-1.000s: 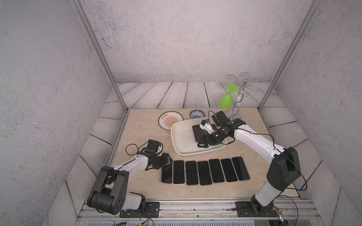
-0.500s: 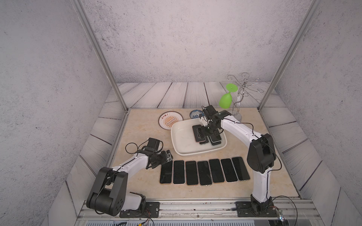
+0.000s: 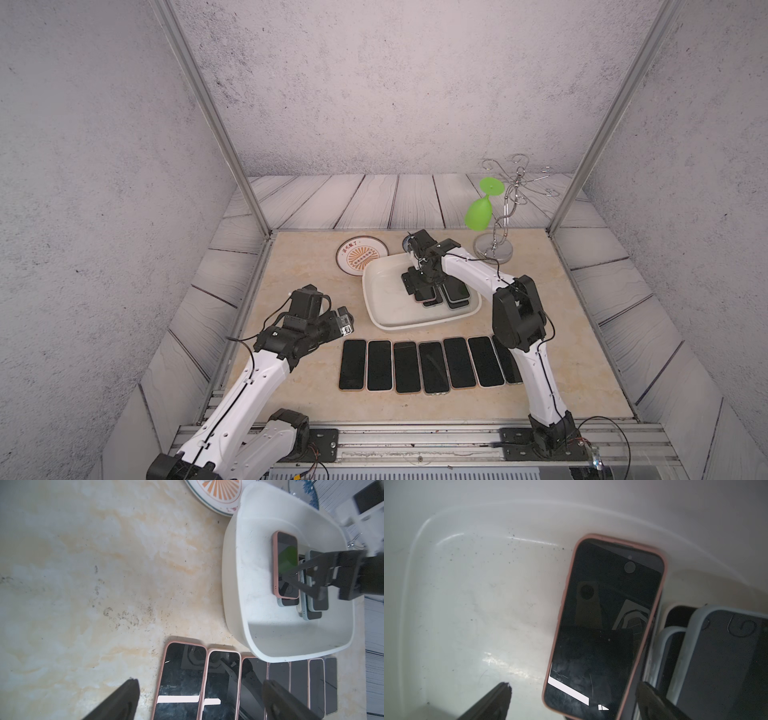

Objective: Take the phone out of the storage box
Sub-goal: Pick up the phone from the storage box.

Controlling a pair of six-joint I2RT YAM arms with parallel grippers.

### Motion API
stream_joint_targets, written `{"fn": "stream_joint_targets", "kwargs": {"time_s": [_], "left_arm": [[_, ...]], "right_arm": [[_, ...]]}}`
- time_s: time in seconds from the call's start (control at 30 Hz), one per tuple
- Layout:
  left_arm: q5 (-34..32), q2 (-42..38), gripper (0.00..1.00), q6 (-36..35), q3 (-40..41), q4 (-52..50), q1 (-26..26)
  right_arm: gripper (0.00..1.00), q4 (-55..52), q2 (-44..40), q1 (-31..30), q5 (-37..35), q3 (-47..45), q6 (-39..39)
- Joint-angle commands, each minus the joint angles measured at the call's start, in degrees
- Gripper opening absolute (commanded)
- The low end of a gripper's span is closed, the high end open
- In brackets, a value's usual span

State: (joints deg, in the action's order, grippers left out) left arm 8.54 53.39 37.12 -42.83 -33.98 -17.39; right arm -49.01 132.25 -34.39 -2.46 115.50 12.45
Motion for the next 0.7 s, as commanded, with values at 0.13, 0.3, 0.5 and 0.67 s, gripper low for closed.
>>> {"fn": "stream_joint_targets", "kwargs": {"time_s": [0.13, 0.3, 0.5, 0.67], "left_arm": [[-0.17, -2.18, 0.98, -0.44, -1.23, -4.96, -0.36], [0.03, -2.32, 0.98, -0.3, 0.24, -4.27, -0.32], [0.45, -2.15, 0.98, -0.47, 0.73, -3.82, -0.36], [0.43, -2.15, 0.98, -0.52, 1.16, -3.06, -0.36]], "right_arm": [[0.99, 1.2, 3.7, -1.54, -10.57, 1.48, 0.9], [0.99, 2.27, 4.6, -1.71, -11.95, 0.68, 0.91], [0.99, 1.2, 6.26, -1.68, -11.51, 1.06, 1.15], [0.99, 1.64, 6.61, -1.7, -10.6, -0.51, 2.23]]}}
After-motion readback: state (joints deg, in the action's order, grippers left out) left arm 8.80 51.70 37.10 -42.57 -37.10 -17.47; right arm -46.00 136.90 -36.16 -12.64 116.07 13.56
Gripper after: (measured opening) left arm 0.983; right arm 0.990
